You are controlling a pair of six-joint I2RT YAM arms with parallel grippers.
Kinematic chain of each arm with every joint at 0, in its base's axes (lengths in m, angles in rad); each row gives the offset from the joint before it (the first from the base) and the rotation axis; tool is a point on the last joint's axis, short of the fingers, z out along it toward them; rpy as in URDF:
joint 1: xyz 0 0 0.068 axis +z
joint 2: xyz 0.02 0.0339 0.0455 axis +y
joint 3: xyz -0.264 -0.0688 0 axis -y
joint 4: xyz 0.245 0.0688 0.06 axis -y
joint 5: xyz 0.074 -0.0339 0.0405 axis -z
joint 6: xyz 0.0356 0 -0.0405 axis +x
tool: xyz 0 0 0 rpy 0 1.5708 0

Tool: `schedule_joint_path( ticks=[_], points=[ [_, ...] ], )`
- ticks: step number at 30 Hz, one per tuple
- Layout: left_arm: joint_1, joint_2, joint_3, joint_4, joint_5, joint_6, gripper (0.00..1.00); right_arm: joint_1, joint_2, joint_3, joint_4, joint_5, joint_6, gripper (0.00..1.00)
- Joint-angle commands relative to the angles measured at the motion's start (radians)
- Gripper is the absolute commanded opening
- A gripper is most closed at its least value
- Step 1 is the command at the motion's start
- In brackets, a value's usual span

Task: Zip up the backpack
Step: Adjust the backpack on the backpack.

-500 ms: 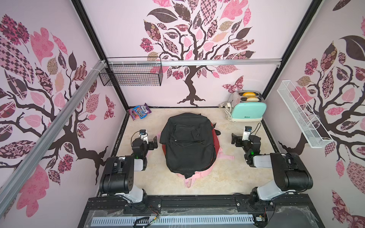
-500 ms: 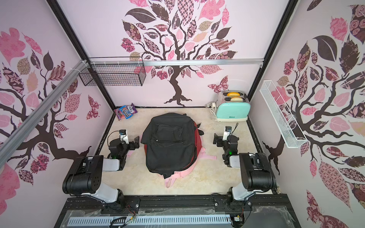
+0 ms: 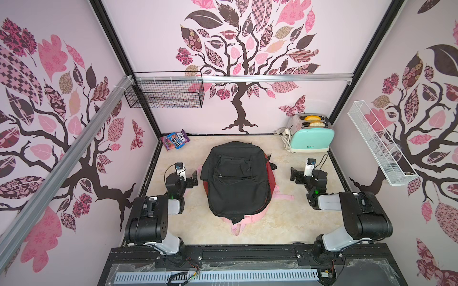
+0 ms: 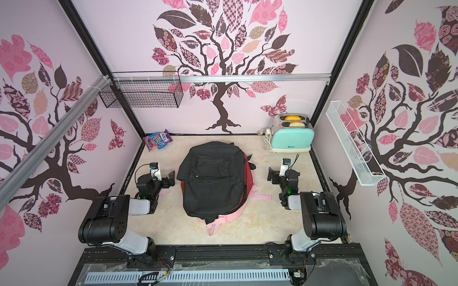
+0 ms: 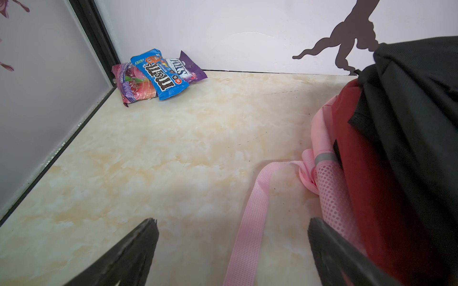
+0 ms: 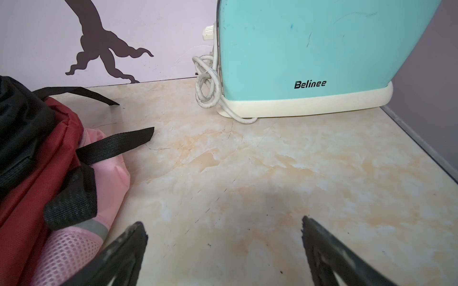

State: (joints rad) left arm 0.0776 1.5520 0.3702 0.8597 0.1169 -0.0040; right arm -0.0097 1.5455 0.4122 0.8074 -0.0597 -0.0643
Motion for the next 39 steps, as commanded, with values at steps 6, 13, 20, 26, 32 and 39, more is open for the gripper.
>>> schedule_joint_path(
  ticks=[6, 13, 20, 26, 32, 39],
  points=[
    [-0.004, 0.006, 0.009, 0.018, 0.003, -0.005, 0.98, 0.004, 0.004, 0.008, 0.003, -0.006, -0.001, 0.99],
    [-0.003, 0.006, 0.01, 0.018, 0.003, -0.006, 0.98, 0.004, 0.001, 0.008, 0.004, -0.005, -0.002, 0.99],
    [-0.031, -0.01, -0.003, 0.031, -0.015, 0.022, 0.98, 0.004, -0.043, 0.013, -0.039, 0.035, 0.014, 1.0],
    [-0.065, -0.206, 0.017, -0.198, -0.117, -0.001, 0.98, 0.004, -0.165, -0.001, -0.135, 0.092, 0.047, 1.0],
    [-0.081, -0.341, 0.073, -0.364, -0.071, -0.104, 0.98, 0.019, -0.309, 0.236, -0.726, 0.202, 0.208, 0.99],
    [-0.081, -0.551, 0.133, -0.602, -0.119, -0.377, 0.98, 0.032, -0.456, 0.283, -0.815, 0.062, 0.347, 0.99]
  ],
)
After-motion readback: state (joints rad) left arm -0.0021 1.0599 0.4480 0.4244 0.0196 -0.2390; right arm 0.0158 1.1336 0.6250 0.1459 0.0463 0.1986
